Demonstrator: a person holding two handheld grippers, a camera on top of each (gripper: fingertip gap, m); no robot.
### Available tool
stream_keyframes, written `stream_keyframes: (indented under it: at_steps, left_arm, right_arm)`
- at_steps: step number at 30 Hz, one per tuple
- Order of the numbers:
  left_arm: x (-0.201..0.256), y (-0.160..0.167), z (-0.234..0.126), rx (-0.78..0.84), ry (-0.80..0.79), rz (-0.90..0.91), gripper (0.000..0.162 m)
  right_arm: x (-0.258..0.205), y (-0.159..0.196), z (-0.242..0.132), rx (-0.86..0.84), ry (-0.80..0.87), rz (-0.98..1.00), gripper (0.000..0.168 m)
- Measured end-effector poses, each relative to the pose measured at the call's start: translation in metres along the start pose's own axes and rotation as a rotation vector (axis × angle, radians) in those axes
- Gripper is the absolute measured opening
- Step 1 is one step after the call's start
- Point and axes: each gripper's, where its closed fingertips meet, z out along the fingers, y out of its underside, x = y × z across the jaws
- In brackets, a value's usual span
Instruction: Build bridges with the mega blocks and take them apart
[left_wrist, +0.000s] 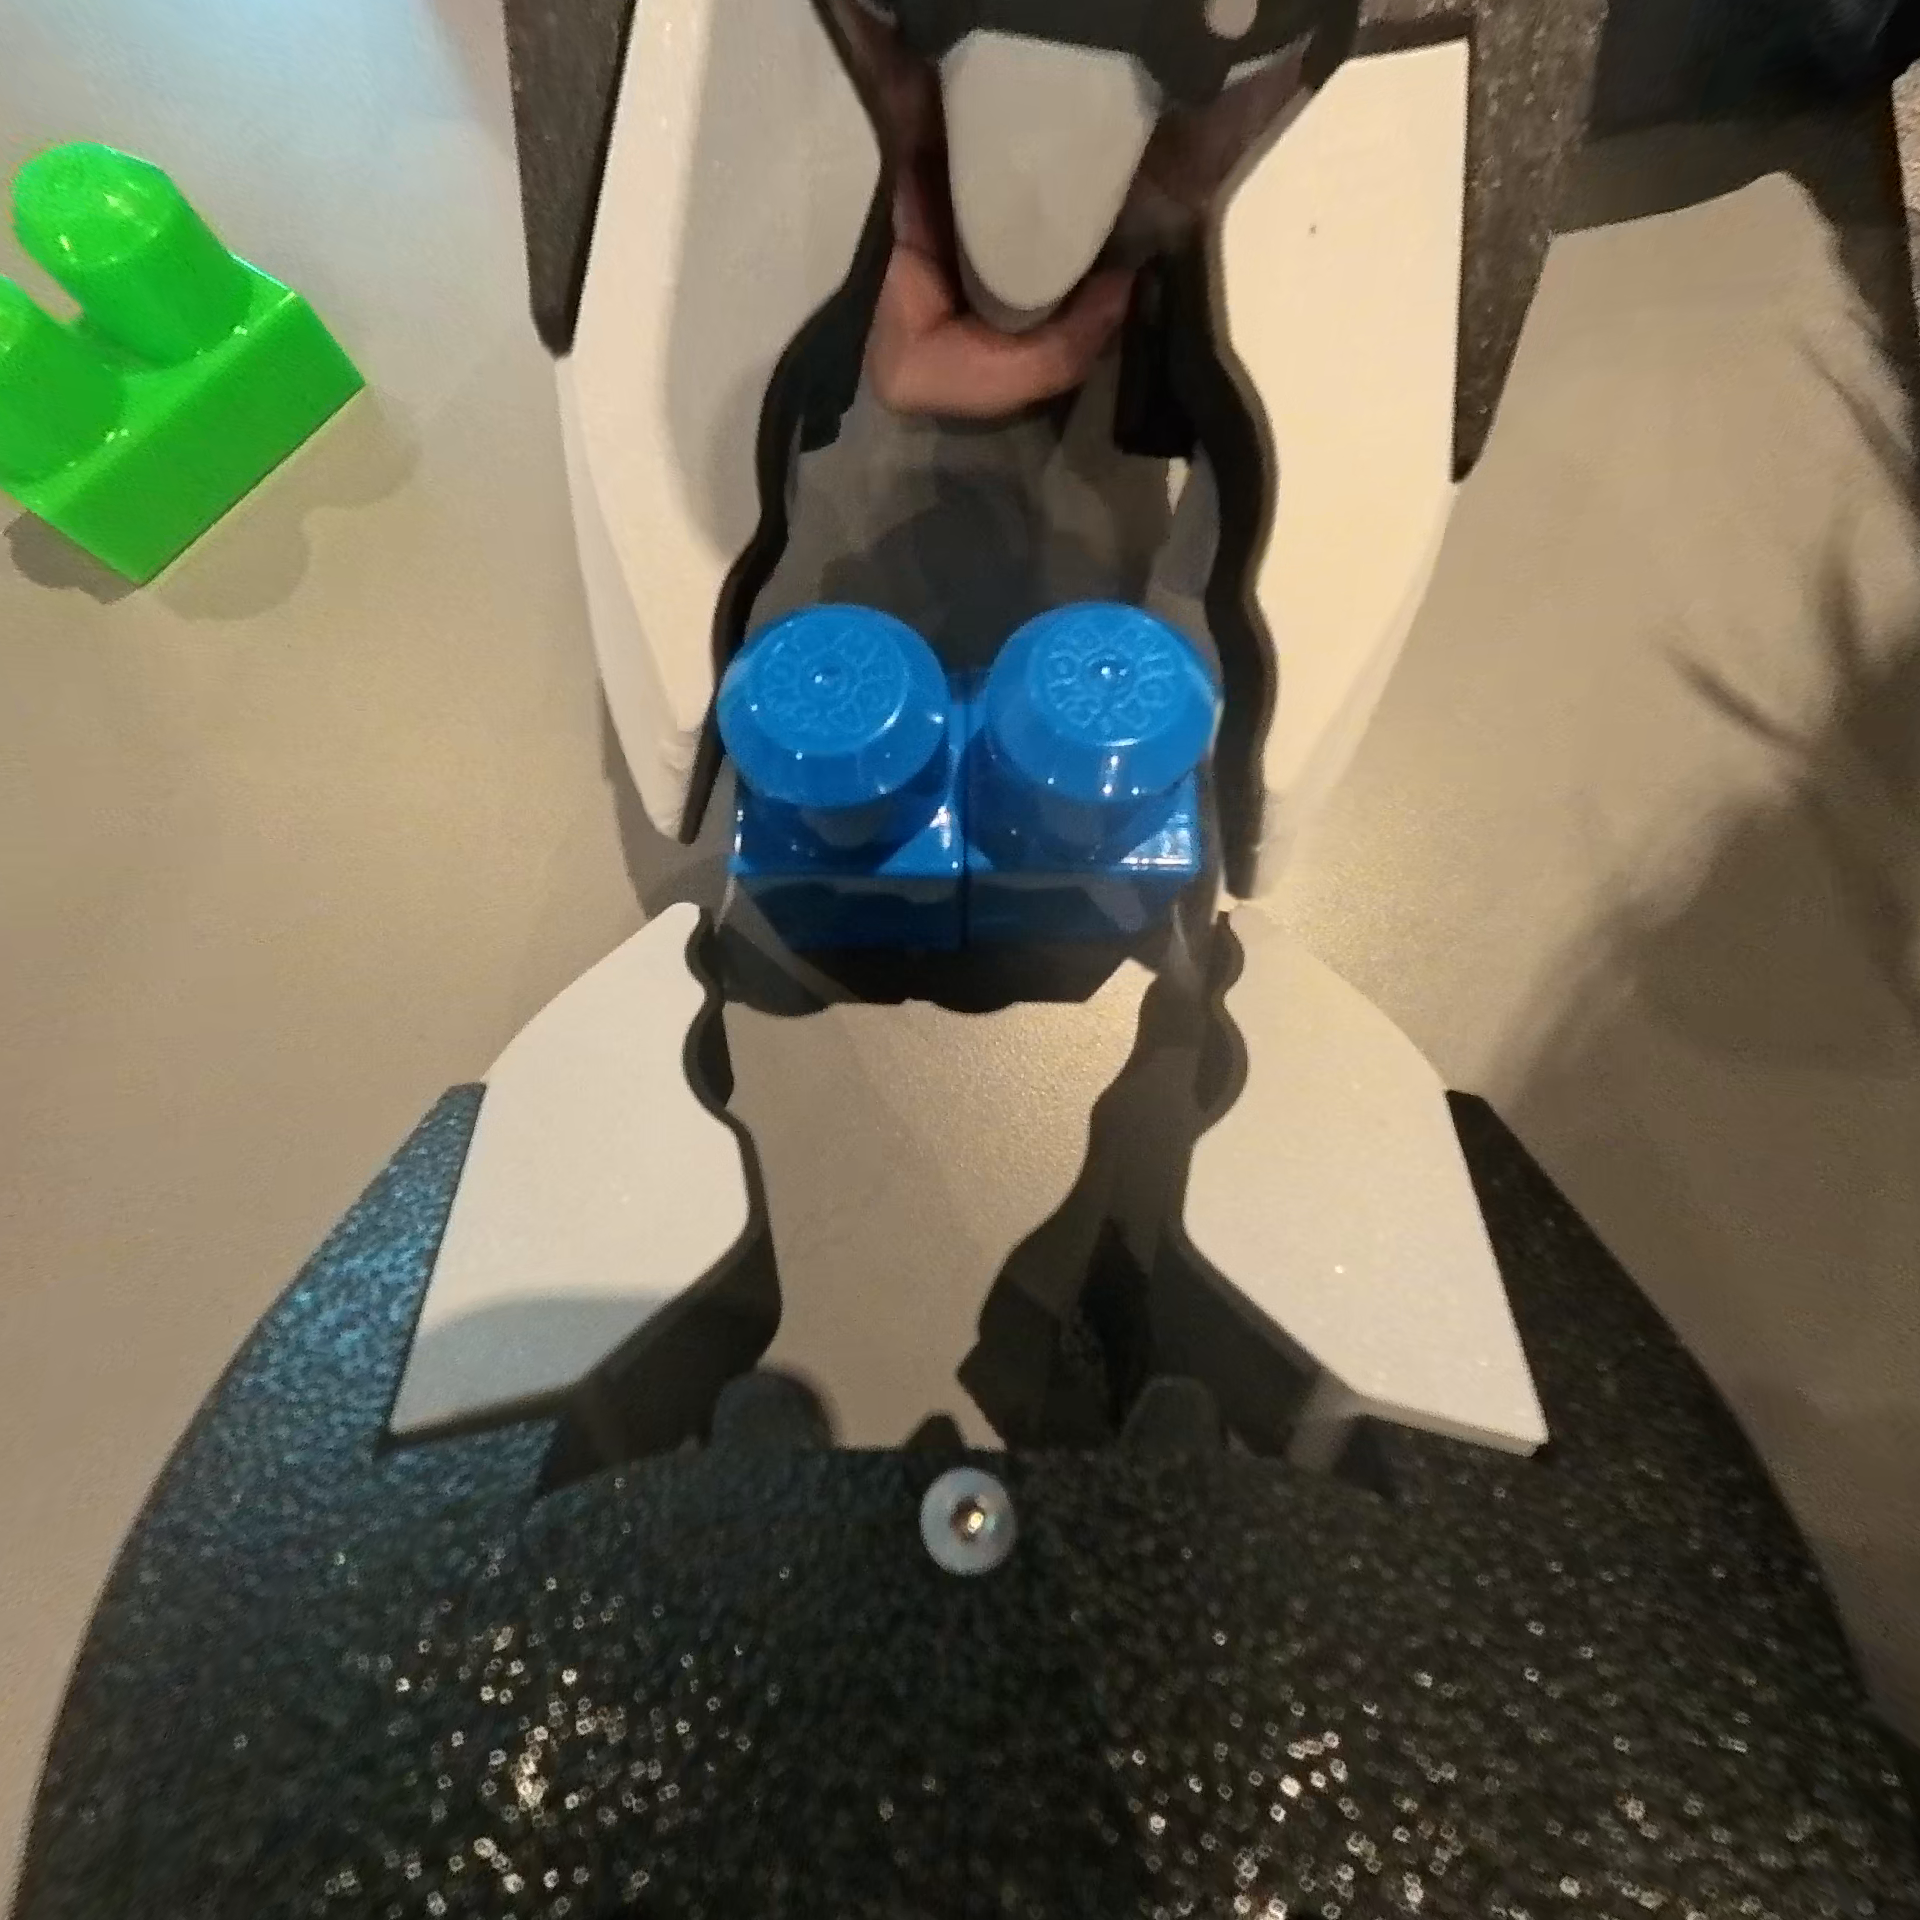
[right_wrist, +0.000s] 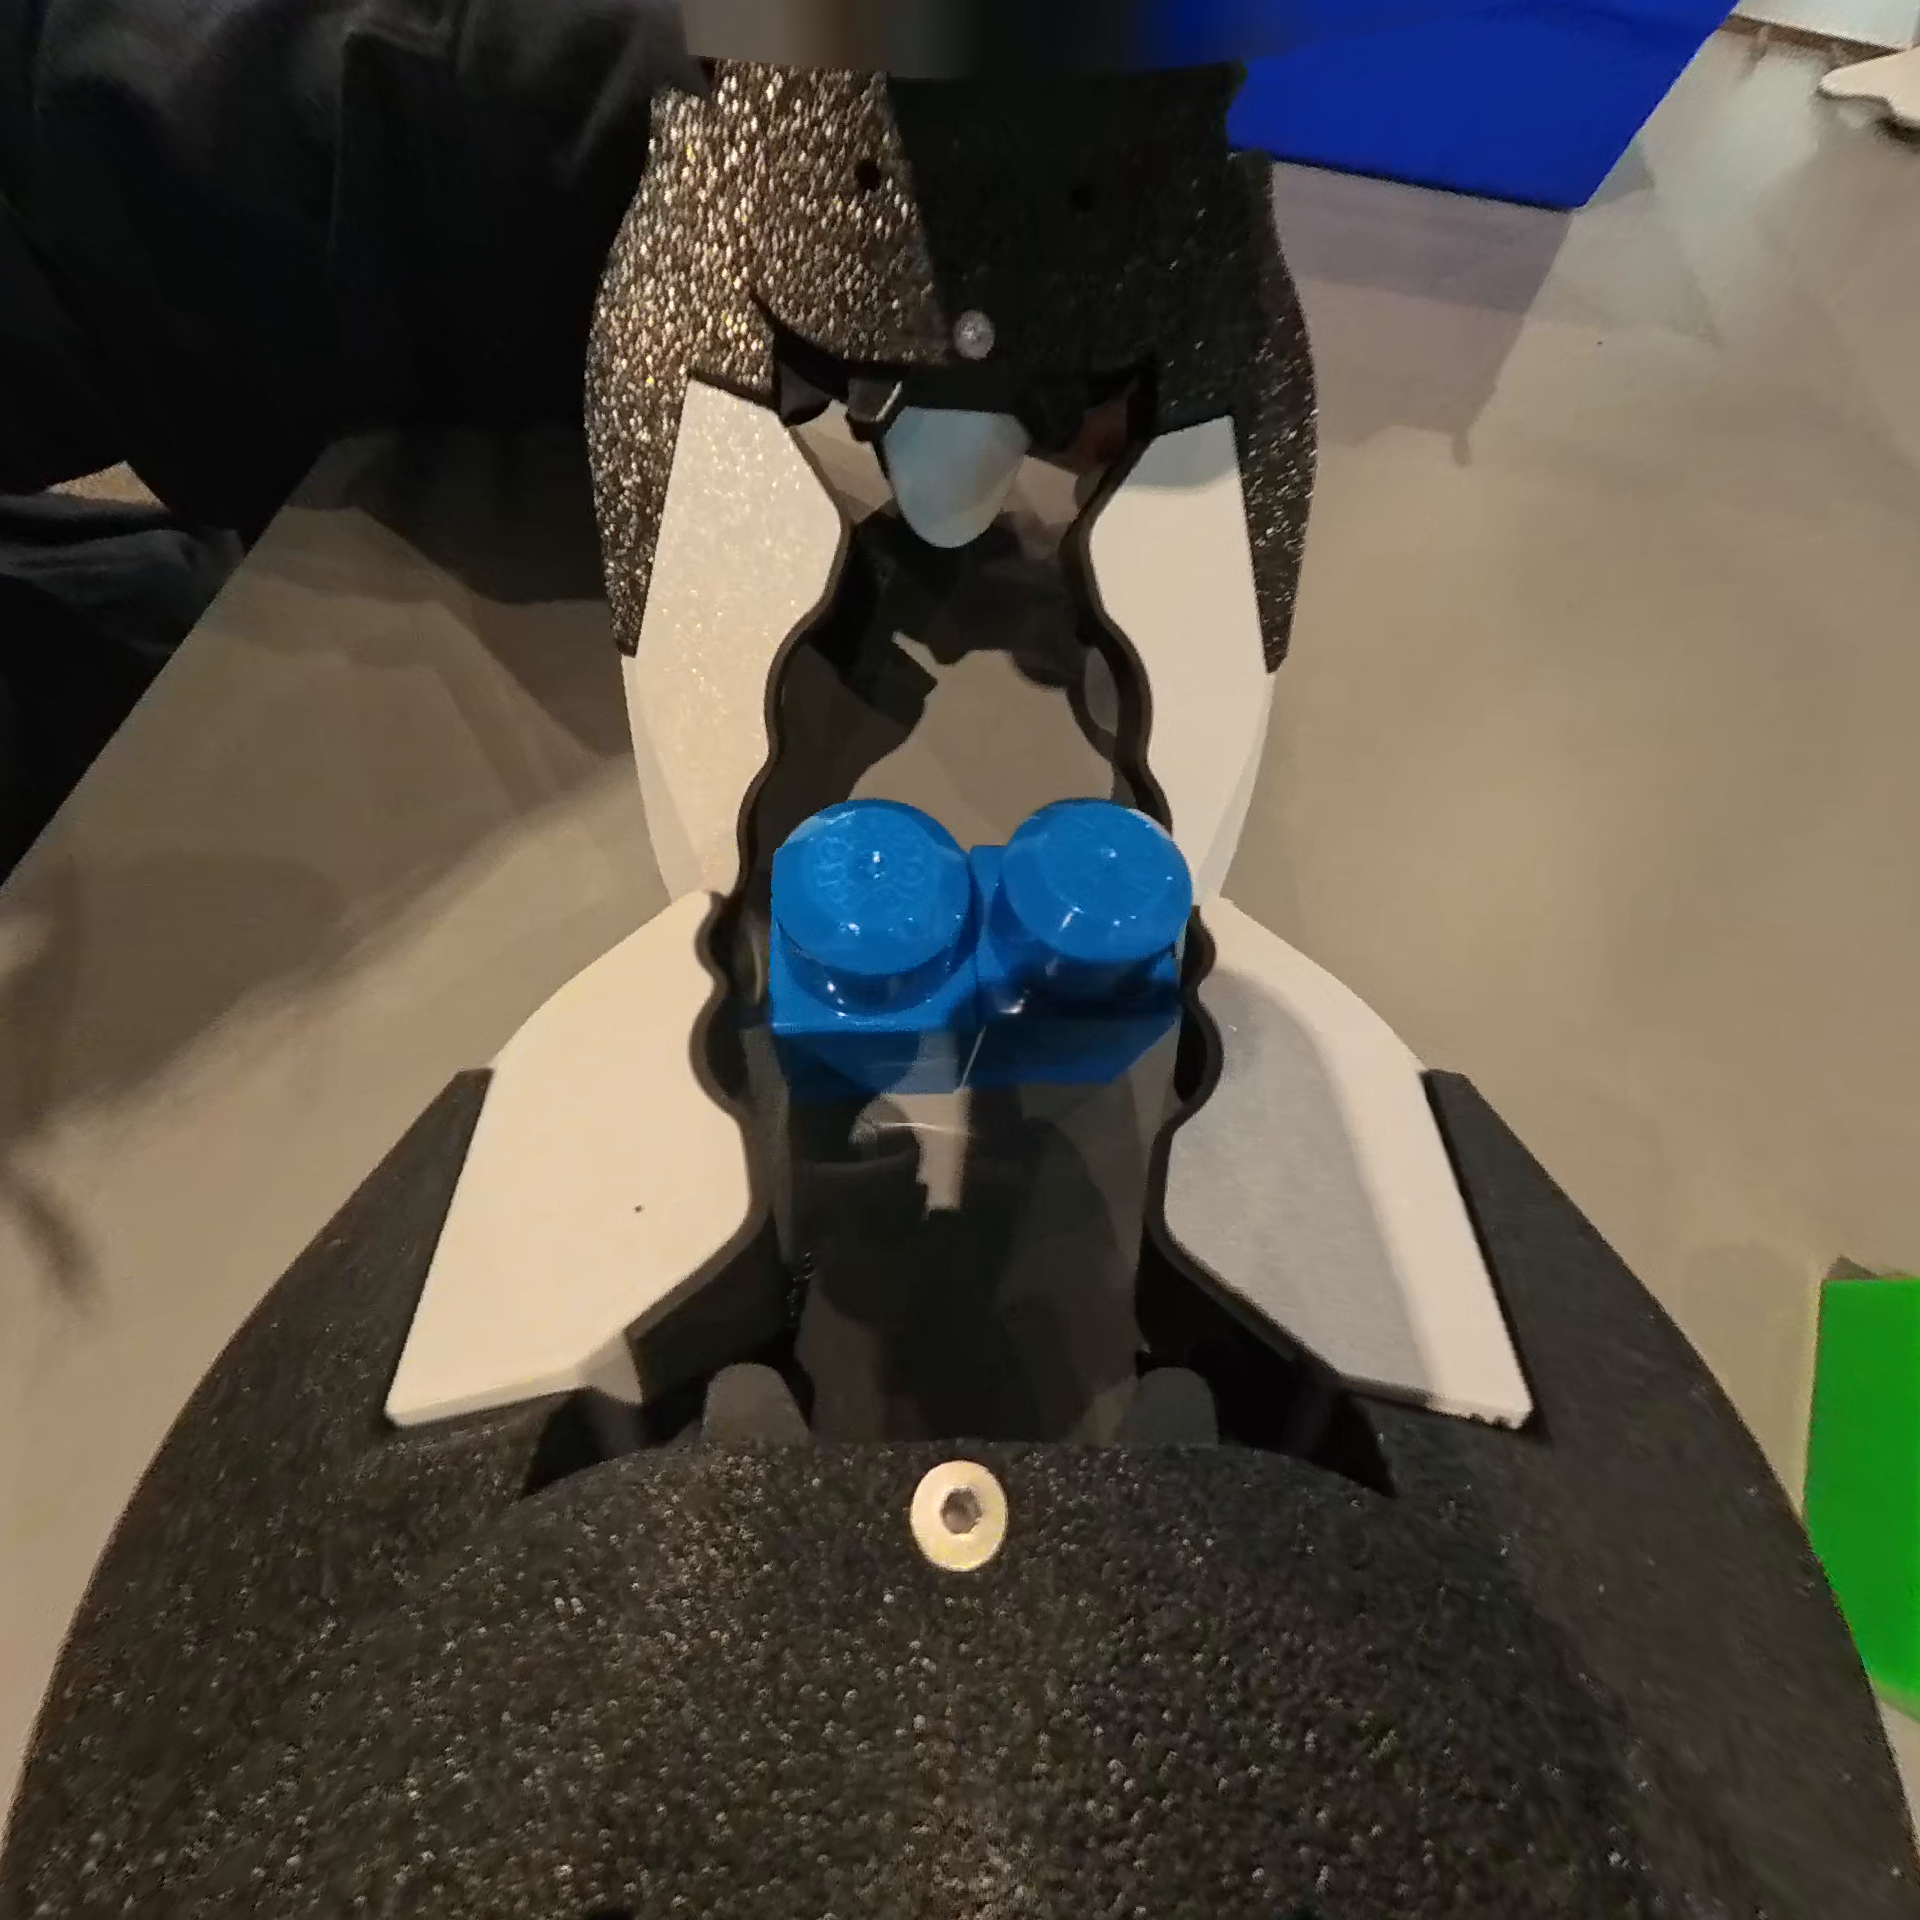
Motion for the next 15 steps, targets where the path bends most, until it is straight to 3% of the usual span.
stream_keyframes:
  at_steps: [15]
  left_arm:
    - [-0.0004,0.0000,-0.0003,0.000,0.000,-0.001,0.089]
  right_arm:
    - [0.0027,-0.0022,-0.0016,0.019,0.019,0.005,0.074]
